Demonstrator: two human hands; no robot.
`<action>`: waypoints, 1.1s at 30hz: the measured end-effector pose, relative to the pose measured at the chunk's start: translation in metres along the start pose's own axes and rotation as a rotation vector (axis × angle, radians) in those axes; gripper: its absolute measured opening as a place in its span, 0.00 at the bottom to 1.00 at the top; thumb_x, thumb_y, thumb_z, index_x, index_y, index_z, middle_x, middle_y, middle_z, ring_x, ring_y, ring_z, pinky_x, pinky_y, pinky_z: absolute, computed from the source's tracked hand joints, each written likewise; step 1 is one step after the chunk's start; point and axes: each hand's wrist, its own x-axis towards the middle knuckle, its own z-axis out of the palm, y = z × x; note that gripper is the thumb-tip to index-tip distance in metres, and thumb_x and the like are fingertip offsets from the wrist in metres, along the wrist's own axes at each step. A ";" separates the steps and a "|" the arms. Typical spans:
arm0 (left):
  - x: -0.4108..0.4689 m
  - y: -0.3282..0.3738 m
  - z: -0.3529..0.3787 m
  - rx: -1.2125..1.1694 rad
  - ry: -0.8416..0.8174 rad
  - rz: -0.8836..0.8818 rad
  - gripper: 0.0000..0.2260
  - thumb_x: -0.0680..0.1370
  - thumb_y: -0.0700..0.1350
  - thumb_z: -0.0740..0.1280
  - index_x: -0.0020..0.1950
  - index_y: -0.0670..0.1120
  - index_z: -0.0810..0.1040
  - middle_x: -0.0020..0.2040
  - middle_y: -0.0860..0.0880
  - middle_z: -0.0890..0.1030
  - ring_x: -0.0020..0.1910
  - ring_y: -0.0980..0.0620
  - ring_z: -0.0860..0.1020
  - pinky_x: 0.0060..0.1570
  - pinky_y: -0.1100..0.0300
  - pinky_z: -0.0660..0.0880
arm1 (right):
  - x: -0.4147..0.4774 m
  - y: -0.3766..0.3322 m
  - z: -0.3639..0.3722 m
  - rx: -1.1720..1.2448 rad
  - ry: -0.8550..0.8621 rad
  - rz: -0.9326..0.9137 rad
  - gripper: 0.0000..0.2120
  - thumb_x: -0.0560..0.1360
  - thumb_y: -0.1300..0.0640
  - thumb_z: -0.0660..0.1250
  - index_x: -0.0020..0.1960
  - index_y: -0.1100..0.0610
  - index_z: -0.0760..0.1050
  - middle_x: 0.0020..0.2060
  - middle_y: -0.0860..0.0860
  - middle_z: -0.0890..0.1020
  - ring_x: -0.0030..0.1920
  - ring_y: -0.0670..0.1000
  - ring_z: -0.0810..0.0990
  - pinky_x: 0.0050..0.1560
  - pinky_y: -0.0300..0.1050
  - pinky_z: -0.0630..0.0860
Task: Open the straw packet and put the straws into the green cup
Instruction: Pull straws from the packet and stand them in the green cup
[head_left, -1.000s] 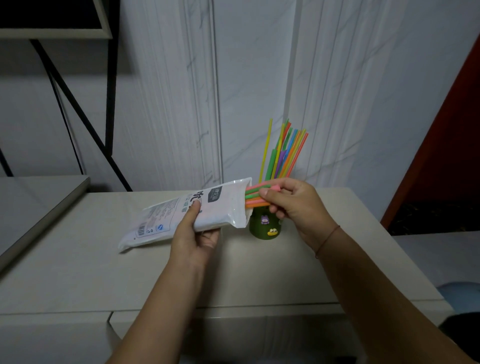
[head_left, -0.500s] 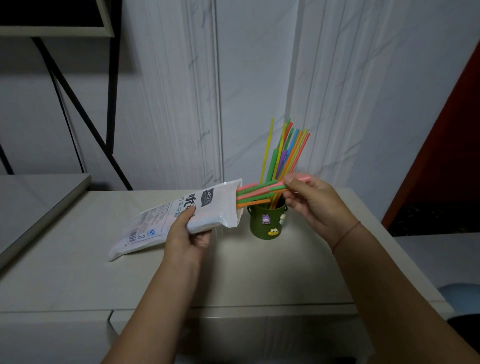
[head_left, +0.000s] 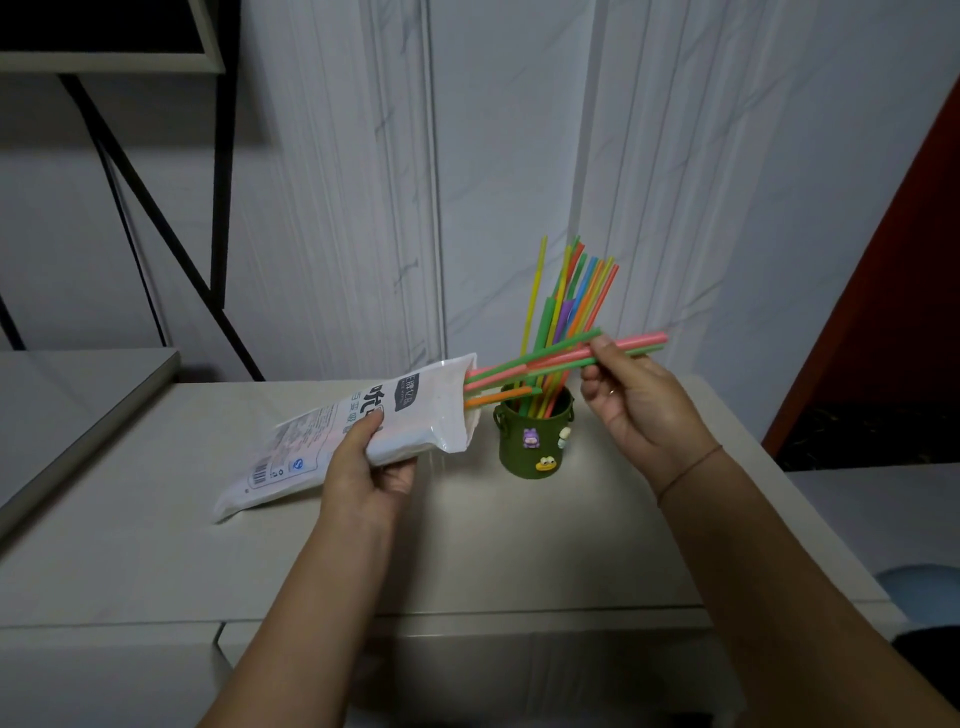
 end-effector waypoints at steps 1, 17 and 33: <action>0.000 -0.002 0.000 0.005 -0.005 0.001 0.15 0.74 0.34 0.67 0.61 0.43 0.75 0.53 0.45 0.83 0.51 0.48 0.82 0.40 0.51 0.81 | -0.001 0.005 0.003 -0.024 -0.017 0.019 0.06 0.77 0.65 0.61 0.44 0.62 0.77 0.29 0.51 0.77 0.26 0.42 0.75 0.29 0.32 0.74; -0.001 0.014 0.001 -0.045 0.023 0.045 0.19 0.75 0.34 0.67 0.66 0.43 0.74 0.57 0.44 0.82 0.53 0.47 0.82 0.41 0.50 0.81 | 0.000 -0.016 -0.002 -0.128 0.105 -0.149 0.07 0.77 0.66 0.62 0.42 0.63 0.76 0.23 0.48 0.79 0.25 0.42 0.77 0.29 0.33 0.75; -0.001 0.014 0.001 -0.032 0.013 0.054 0.20 0.74 0.34 0.68 0.65 0.43 0.74 0.58 0.44 0.82 0.53 0.47 0.82 0.43 0.49 0.81 | 0.001 -0.018 -0.009 -0.145 0.102 -0.128 0.05 0.76 0.64 0.64 0.42 0.64 0.76 0.24 0.49 0.80 0.25 0.43 0.79 0.31 0.35 0.78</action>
